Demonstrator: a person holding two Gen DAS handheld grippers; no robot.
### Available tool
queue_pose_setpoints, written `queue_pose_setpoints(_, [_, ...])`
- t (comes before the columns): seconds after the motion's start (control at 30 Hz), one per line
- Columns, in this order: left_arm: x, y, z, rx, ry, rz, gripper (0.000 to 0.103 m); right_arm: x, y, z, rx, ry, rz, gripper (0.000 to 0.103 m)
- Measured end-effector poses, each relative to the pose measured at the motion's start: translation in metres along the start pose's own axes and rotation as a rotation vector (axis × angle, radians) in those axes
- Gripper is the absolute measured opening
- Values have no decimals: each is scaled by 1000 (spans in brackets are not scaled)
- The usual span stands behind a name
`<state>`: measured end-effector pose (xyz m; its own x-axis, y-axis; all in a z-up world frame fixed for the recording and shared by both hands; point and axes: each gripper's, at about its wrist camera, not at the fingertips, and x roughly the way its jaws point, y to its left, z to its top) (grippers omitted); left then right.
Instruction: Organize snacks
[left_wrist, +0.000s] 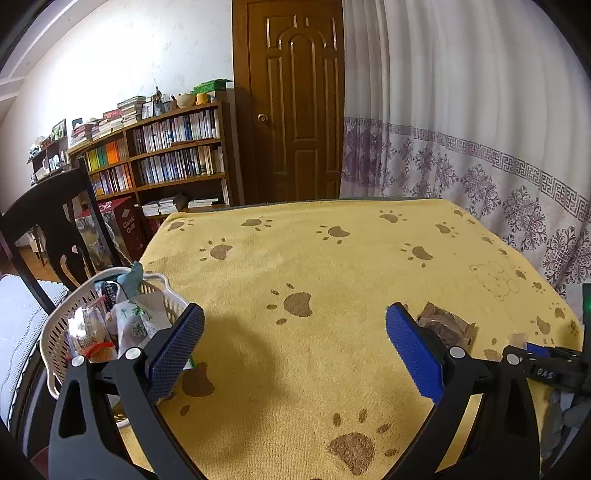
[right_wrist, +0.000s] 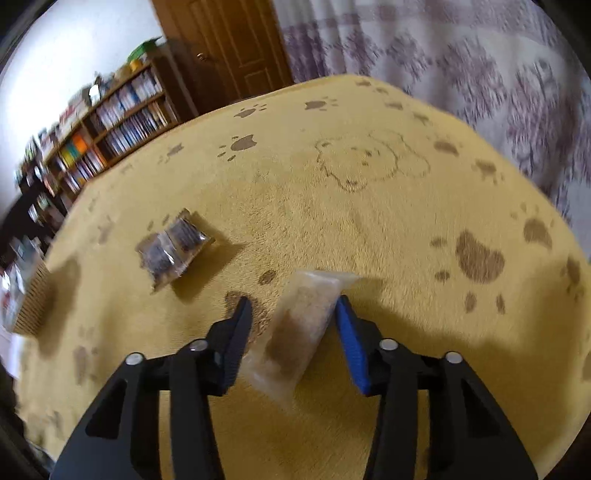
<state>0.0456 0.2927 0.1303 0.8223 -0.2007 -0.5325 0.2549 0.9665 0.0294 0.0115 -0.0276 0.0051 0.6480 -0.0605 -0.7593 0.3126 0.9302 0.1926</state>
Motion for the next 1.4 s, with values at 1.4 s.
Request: queue_pose_setpoints(1.4, [150,-170,-29,336,328,-361,78,7,-40,15,-29,-17,121,30])
